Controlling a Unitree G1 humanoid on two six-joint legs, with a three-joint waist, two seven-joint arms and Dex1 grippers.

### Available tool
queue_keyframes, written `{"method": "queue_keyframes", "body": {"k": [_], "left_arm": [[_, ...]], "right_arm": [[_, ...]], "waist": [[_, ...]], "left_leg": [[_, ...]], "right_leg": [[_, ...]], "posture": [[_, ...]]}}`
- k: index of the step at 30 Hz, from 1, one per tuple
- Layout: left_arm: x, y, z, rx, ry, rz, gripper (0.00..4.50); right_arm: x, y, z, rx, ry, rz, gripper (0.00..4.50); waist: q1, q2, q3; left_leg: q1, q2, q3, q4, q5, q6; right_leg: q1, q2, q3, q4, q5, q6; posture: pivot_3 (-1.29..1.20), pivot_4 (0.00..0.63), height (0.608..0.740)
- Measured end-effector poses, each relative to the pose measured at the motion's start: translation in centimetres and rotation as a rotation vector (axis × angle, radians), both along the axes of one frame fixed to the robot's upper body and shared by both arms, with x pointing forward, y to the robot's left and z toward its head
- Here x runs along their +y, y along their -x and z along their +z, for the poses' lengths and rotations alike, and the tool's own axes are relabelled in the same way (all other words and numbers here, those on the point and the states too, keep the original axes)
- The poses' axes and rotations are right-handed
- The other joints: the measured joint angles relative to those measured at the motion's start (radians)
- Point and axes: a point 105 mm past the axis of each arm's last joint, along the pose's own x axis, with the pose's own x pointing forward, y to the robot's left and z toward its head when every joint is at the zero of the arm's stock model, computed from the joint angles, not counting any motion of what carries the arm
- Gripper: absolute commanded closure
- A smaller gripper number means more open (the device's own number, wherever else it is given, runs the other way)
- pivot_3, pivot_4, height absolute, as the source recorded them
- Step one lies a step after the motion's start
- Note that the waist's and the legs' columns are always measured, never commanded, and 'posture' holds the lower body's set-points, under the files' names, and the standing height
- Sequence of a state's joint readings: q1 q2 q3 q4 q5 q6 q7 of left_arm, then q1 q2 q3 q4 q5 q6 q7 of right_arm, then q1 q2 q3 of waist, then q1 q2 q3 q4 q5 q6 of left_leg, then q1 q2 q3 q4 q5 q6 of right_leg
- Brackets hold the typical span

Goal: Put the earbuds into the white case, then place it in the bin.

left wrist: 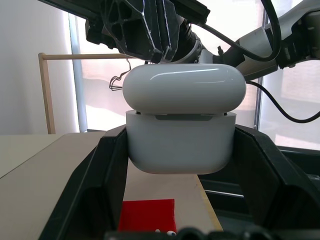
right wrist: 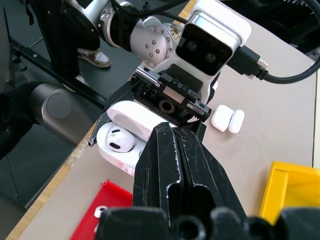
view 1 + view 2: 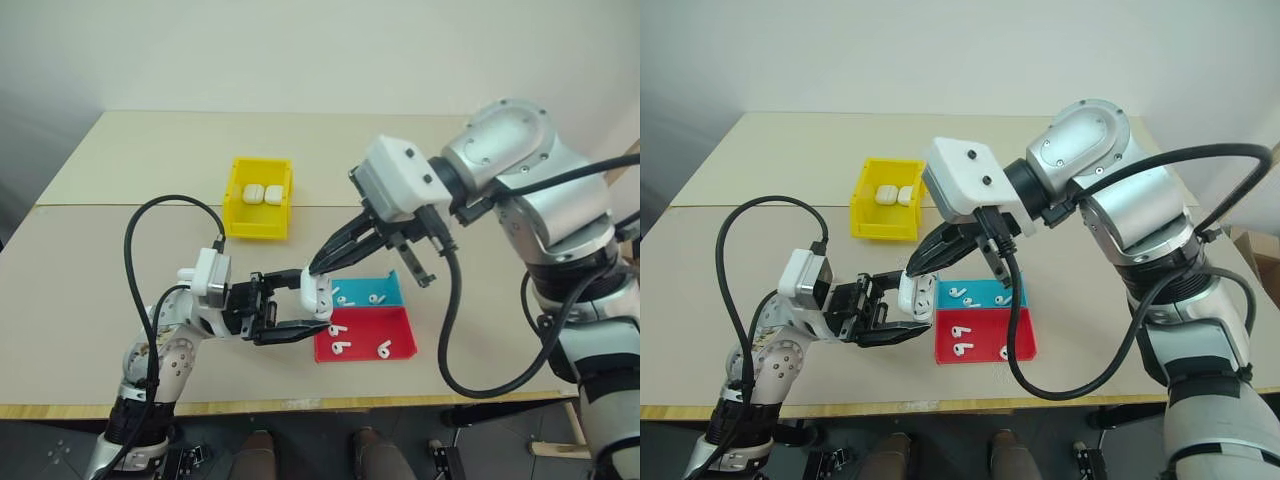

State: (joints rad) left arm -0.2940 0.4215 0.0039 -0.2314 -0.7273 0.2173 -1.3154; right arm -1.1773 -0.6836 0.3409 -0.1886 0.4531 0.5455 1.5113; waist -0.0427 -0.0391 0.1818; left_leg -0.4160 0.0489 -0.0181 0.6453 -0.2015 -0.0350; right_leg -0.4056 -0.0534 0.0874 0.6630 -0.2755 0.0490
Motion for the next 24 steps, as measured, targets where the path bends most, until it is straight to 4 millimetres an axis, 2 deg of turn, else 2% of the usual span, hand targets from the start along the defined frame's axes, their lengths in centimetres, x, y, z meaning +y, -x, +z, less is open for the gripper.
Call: {"method": "queue_keyframes", "body": {"k": [9,12,16,20,22,24], "left_arm": [[0.1,-0.1,0.2,-0.003,0.017,0.006,1.67],[0.1,-0.1,0.2,-0.004,0.018,0.005,1.67],[0.1,-0.1,0.3,-0.006,0.018,0.005,1.67],[0.2,-0.3,0.4,-0.006,0.023,0.024,1.67],[0.4,-0.7,0.7,-0.011,0.04,0.066,1.67],[0.6,-1.4,1.3,-0.034,0.063,0.136,1.67]], "right_arm": [[-1.3,-0.6,-1.0,0.022,0.022,-0.044,4.47],[-1.4,-0.6,-0.4,0.007,-0.004,-0.052,4.47],[-1.5,-0.9,1.7,-0.032,-0.066,-0.069,4.47],[-2.0,-1.7,2.7,-0.041,-0.145,-0.131,4.47],[-2.5,-2.3,2.9,-0.038,-0.201,-0.187,4.47],[-3.2,-3.1,2.2,-0.012,-0.25,-0.259,4.47]], "waist": [[-0.001,0.0,0.0],[-0.001,0.0,0.0],[0.0,0.0,0.0],[0.001,0.0,0.0],[0.003,0.0,0.0],[0.005,0.0,0.0]], "left_leg": [[0.0,0.0,0.0,0.0,0.0,0.0],[0.0,0.0,0.0,0.0,0.0,0.0],[0.0,0.0,0.0,0.0,0.0,0.0],[0.0,0.0,0.0,0.0,0.0,0.0],[0.0,0.0,-0.001,0.0,0.0,0.0],[0.0,0.0,0.0,0.0,0.0,0.0]], "right_leg": [[0.0,0.0,0.0,0.0,0.0,0.0],[0.0,0.0,0.0,0.0,0.0,0.0],[0.0,0.0,0.0,0.0,0.0,0.0],[0.0,0.0,0.0,0.0,0.0,0.0],[0.001,0.0,0.0,0.0,0.0,0.0],[0.001,0.0,0.0,0.0,0.0,0.0]], "posture": [[0.0,0.15,0.74],[0.0,0.15,0.74],[0.0,0.15,0.74],[0.0,0.15,0.74],[0.0,0.15,0.74],[0.0,0.15,0.74]]}}
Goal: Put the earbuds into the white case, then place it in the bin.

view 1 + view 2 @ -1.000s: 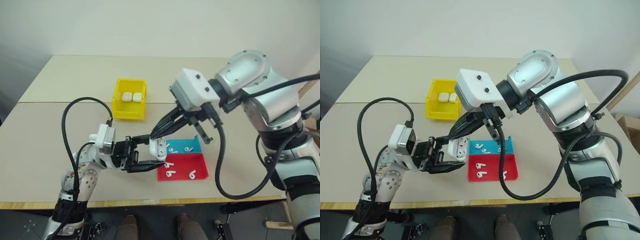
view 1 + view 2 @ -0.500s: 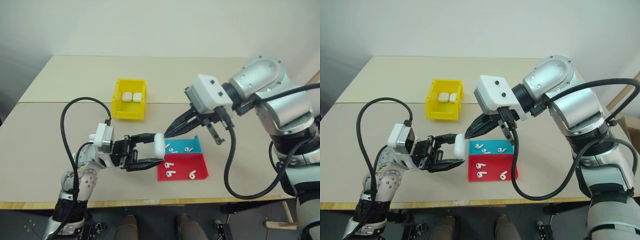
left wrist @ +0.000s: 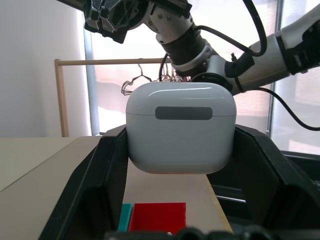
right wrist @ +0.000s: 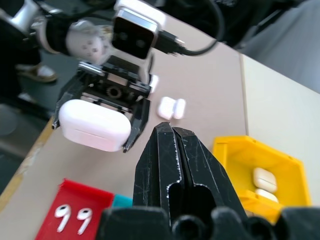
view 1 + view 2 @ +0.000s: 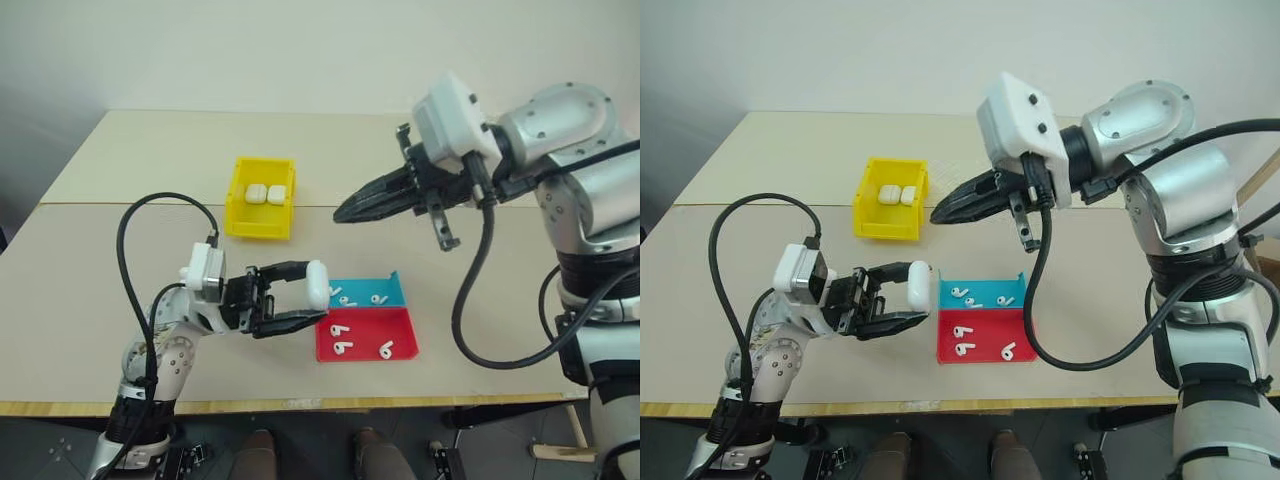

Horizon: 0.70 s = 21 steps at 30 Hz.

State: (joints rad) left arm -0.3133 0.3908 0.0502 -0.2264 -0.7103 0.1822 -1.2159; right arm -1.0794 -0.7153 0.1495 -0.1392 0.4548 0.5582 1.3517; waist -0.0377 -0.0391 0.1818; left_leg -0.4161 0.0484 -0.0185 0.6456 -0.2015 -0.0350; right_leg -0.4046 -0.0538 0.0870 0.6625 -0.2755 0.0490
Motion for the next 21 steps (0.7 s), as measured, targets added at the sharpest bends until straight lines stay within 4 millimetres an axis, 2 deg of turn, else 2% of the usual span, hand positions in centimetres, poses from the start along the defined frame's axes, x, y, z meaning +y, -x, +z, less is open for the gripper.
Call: {"method": "queue_keyframes", "body": {"k": [2,5,9,12,15,21], "left_arm": [[0.1,-1.4,1.1,-0.027,0.037,0.11,1.67],[0.1,-4.5,2.7,-0.049,0.083,0.325,1.67],[0.9,-10.0,3.5,-0.006,0.081,0.663,1.67],[2.2,-13.4,2.8,-0.007,0.008,0.899,1.67],[4.0,-16.7,1.1,0.021,-0.09,1.112,1.67],[4.1,-19.4,-0.5,0.078,-0.138,1.216,1.67]], "right_arm": [[-0.6,-0.8,-1.2,0.041,-0.044,-0.076,4.47],[-1.4,-1.4,-3.4,0.098,-0.105,-0.19,4.47],[-2.6,-1.3,-5.8,0.146,-0.151,-0.333,4.47],[-3.6,-0.9,-7.7,0.19,-0.15,-0.417,4.47],[-4.4,-0.3,-9.3,0.232,-0.148,-0.48,4.47],[-5.0,-0.2,-9.0,0.212,-0.172,-0.544,4.47]], "waist": [[0.004,0.0,0.0],[0.016,0.0,0.0],[0.025,0.0,0.0],[0.025,0.0,0.0],[0.023,0.0,0.0],[0.023,0.0,0.0]], "left_leg": [[0.0,0.0,0.0,0.001,0.0,0.0],[-0.001,-0.001,-0.001,0.001,0.0,0.0],[-0.001,-0.002,-0.002,0.001,0.0,0.0],[-0.001,-0.003,-0.002,0.001,0.0,0.0],[-0.003,-0.003,-0.002,0.001,0.0,0.0],[-0.005,-0.004,-0.005,0.001,0.0,-0.001]], "right_leg": [[0.0,0.0,0.0,0.0,0.0,0.0],[0.0,0.0,0.0,0.0,0.0,0.0],[0.0,0.0,0.0,0.0,0.0,0.0],[0.0,-0.001,0.0,0.0,0.0,0.001],[-0.001,-0.001,-0.001,0.0,0.0,0.001],[-0.001,-0.002,-0.004,-0.001,0.0,0.001]], "posture": [[0.0,0.15,0.74],[0.0,0.15,0.74],[0.0,0.15,0.74],[0.0,0.15,0.74],[0.0,0.15,0.74],[0.0,0.15,0.74]]}}
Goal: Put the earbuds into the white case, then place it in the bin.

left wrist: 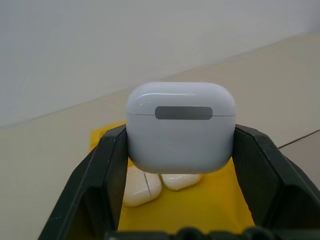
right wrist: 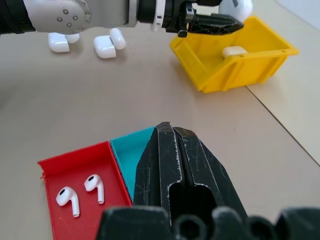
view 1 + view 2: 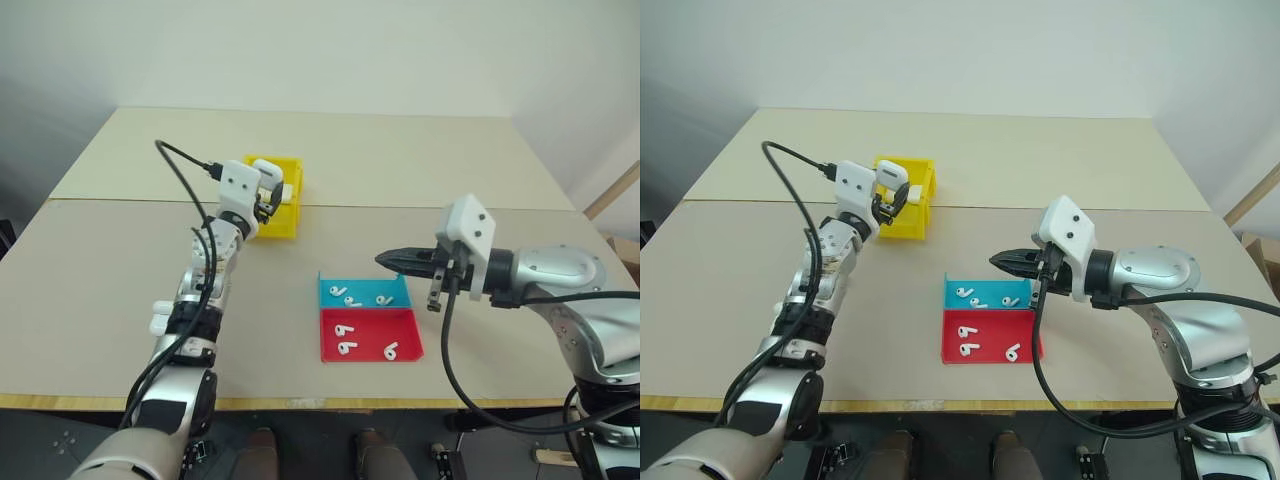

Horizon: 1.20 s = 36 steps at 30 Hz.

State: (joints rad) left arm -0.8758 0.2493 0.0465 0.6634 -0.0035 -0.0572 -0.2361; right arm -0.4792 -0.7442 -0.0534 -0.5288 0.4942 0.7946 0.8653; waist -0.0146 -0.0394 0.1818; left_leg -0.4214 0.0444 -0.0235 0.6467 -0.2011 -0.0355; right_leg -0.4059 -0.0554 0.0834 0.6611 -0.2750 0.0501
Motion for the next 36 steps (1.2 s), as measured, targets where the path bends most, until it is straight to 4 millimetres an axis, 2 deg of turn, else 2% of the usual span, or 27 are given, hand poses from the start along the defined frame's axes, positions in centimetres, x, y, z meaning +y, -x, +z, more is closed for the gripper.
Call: {"method": "queue_keyframes", "body": {"k": [7,9,12,13,18,25,29,36], "left_arm": [[-0.4,-1.4,-1.3,0.064,0.046,0.036,1.67],[-0.5,-1.6,-1.4,0.076,0.06,0.027,0.96],[-0.5,-1.7,-1.8,0.091,0.068,0.025,0.15],[-0.4,-1.7,-2.1,0.099,0.069,0.027,0.05],[-0.3,-1.7,-2.4,0.103,0.072,0.024,0.05],[-1.1,-0.9,-0.8,0.021,0.109,-0.059,0.05],[-1.7,2.0,0.9,-0.067,0.119,-0.253,0.05],[-0.5,10.6,0.9,-0.028,0.027,-0.595,0.05]], "right_arm": [[-0.3,-0.2,-0.2,0.0,-0.002,-0.042,4.47],[-0.3,-0.2,-0.2,-0.001,-0.001,-0.043,4.5],[-0.3,-0.2,-0.2,-0.004,-0.001,-0.044,4.5],[-0.3,-0.2,-0.2,-0.005,-0.001,-0.045,4.5],[-0.3,-0.3,-0.1,-0.009,-0.003,-0.055,4.5],[-0.4,-0.3,-0.1,-0.009,0.002,-0.056,4.5],[-0.5,0.1,-0.2,0.007,0.021,-0.027,4.5],[-2.1,1.2,-0.4,0.049,0.076,0.028,4.5]], "waist": [[0.001,0.0,0.0],[0.001,0.0,0.0],[0.001,0.0,0.0],[0.001,0.0,0.0],[0.001,0.0,0.0],[0.001,0.0,0.0],[-0.007,0.0,0.0],[-0.009,0.0,0.0]], "left_leg": [[-0.002,-0.001,-0.002,0.0,0.0,0.0],[-0.002,-0.001,-0.002,0.0,0.0,-0.001],[-0.002,-0.001,-0.002,0.0,0.001,-0.001],[-0.002,-0.001,-0.002,0.0,0.001,-0.001],[-0.002,-0.001,-0.002,0.0,0.001,-0.001],[-0.002,-0.001,-0.002,0.0,0.001,-0.001],[-0.002,-0.001,-0.002,0.0,0.001,-0.002],[0.001,0.0,-0.002,0.001,0.002,-0.002]], "right_leg": [[0.0,-0.001,-0.002,-0.001,0.0,0.0],[0.0,-0.001,-0.003,-0.001,0.0,0.0],[0.0,-0.001,-0.003,-0.001,0.0,0.0],[0.0,-0.001,-0.003,-0.001,0.0,0.0],[0.0,-0.001,-0.003,0.0,0.0,0.0],[0.0,-0.002,-0.004,0.0,0.0,0.0],[0.0,-0.001,-0.003,0.001,0.0,0.0],[0.002,-0.002,-0.004,0.002,0.0,0.0]], "posture": [[0.0,0.15,0.74],[0.0,0.15,0.74],[0.0,0.15,0.74],[0.0,0.15,0.74],[0.0,0.15,0.74],[0.0,0.15,0.74],[0.0,0.15,0.74],[0.0,0.15,0.74]]}}
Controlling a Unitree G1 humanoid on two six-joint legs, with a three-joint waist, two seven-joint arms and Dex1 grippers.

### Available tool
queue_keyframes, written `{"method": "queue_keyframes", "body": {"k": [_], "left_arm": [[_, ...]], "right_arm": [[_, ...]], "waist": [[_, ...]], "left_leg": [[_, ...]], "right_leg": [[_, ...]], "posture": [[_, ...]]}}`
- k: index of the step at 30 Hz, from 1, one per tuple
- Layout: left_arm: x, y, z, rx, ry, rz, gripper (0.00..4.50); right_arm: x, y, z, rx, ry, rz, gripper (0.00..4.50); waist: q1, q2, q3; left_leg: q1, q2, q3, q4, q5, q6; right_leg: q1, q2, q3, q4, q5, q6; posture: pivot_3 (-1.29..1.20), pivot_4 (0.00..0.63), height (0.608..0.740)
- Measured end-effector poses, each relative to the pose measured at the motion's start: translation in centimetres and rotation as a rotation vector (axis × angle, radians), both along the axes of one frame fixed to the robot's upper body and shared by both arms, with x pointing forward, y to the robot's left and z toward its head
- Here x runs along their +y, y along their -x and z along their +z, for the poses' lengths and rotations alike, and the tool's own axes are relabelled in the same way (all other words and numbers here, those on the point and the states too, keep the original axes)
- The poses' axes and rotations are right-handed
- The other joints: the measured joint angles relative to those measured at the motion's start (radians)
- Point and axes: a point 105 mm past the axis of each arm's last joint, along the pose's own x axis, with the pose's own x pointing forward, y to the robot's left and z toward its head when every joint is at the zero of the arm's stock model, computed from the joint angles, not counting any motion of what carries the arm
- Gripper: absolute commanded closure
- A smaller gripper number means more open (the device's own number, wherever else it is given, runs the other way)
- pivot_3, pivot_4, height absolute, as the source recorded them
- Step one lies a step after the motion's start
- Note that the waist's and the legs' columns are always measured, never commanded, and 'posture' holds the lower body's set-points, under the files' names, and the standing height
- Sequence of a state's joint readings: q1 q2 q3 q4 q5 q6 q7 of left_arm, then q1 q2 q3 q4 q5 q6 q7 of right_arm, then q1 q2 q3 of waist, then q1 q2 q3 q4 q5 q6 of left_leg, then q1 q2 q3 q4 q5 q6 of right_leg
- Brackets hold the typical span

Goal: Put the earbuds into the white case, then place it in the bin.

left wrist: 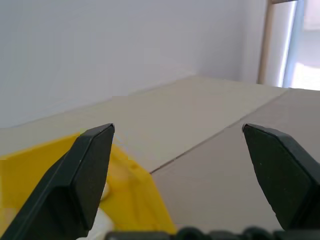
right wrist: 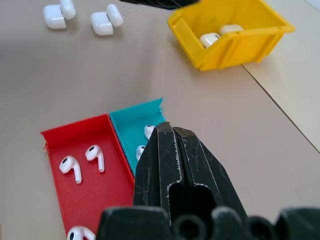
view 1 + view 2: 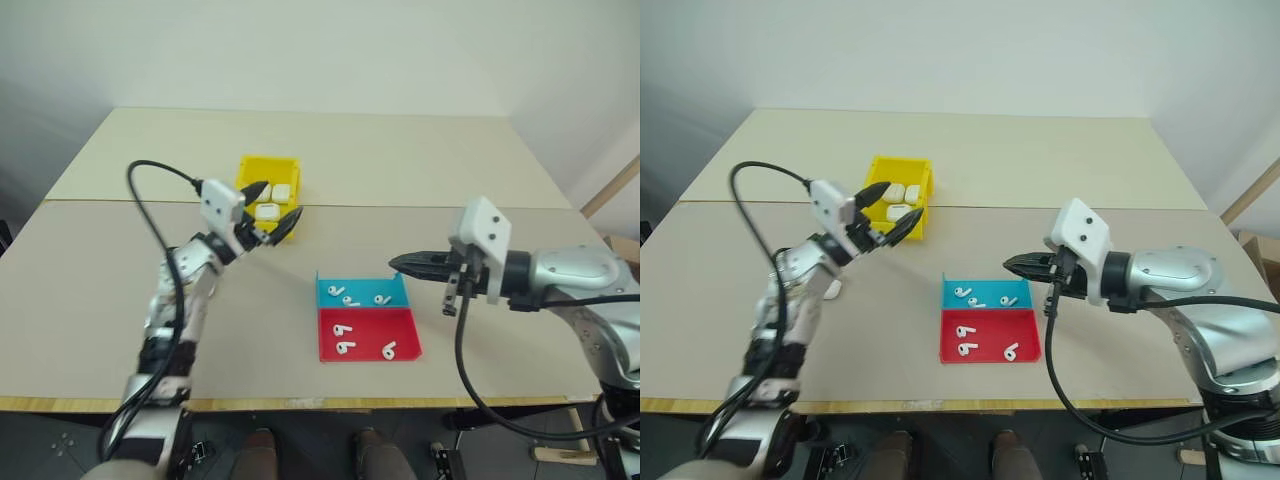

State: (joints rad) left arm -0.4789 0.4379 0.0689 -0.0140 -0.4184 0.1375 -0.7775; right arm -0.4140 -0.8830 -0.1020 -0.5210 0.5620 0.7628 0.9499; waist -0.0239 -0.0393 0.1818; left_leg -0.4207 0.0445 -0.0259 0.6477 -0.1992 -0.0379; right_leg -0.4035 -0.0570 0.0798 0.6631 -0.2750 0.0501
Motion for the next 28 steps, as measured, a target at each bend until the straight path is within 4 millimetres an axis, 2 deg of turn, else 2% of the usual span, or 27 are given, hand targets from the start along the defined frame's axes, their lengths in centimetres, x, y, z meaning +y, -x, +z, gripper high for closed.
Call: {"method": "queue_keyframes", "body": {"k": [8,13,16,20,28], "left_arm": [[3.1,8.3,0.3,0.115,-0.047,-0.226,0.05],[4.9,11.6,1.1,0.169,-0.111,-0.251,0.05],[5.7,12.5,0.8,0.201,-0.13,-0.223,0.05],[5.8,13.2,0.9,0.196,-0.144,-0.211,0.05],[5.4,13.7,0.8,0.197,-0.149,-0.208,0.05]], "right_arm": [[-4.5,2.1,-1.2,0.054,0.101,0.052,4.5],[-6.8,3.8,-1.9,0.088,0.13,0.082,4.5],[-7.8,4.5,-2.0,0.072,0.149,0.113,4.5],[-8.4,4.3,-2.1,0.055,0.173,0.112,4.5],[-7.9,3.5,-1.7,0.037,0.179,0.132,4.5]], "waist": [[0.005,0.0,0.0],[0.006,0.0,0.0],[0.006,0.0,0.0],[0.006,0.001,0.0],[0.006,0.001,0.0]], "left_leg": [[0.001,0.001,0.001,0.0,0.0,0.0],[0.006,0.002,0.002,0.0,0.0,0.0],[0.012,0.003,0.002,0.0,0.0,0.0],[0.016,0.003,0.003,0.0,0.0,0.0],[0.015,0.004,0.004,-0.002,0.0,0.0]], "right_leg": [[0.001,0.001,0.0,0.0,0.0,0.0],[0.005,0.001,0.0,-0.001,-0.001,0.0],[0.012,0.001,0.0,-0.004,-0.005,0.005],[0.015,0.001,0.0,-0.005,-0.005,0.005],[0.014,0.002,0.002,-0.006,-0.004,0.001]], "posture": [[0.0,0.15,0.74],[0.0,0.15,0.74],[0.0,0.15,0.74],[0.0,0.15,0.74],[0.0,0.15,0.74]]}}
